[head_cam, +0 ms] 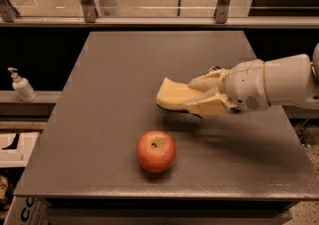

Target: Move sponge near apple

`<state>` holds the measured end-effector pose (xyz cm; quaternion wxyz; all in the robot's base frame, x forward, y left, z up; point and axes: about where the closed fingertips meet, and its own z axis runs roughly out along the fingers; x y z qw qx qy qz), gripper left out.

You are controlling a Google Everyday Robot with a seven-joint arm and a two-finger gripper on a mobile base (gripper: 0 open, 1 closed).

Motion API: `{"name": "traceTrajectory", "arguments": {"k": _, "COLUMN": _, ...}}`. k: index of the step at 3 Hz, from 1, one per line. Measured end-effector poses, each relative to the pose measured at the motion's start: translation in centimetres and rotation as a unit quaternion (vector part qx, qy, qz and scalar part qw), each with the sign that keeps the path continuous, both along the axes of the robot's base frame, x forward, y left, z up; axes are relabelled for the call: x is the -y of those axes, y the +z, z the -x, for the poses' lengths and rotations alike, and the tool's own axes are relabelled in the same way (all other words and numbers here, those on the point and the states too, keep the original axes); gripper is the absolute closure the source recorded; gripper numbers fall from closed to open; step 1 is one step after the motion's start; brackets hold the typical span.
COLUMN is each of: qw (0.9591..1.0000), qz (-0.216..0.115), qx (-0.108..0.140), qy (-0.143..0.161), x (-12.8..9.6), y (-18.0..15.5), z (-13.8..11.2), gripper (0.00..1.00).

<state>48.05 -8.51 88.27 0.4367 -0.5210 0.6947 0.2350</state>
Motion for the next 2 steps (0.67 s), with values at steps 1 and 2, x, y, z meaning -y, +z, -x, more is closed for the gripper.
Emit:
{"name": "traceTrajectory", "arguments": {"k": 1, "qw": 1.0, "qz": 0.001, "qx": -0.008, "qy": 0.006, "x": 0.3, "y": -0.4, "z": 2.5, "gripper": 1.0}}
{"name": "traceTrajectory", "arguments": {"k": 2, "qw": 0.9998, "qz": 0.002, "qx": -0.012, "qy": 0.014, "x": 0.4, "y": -0.9, "z": 4.6, "gripper": 1.0}}
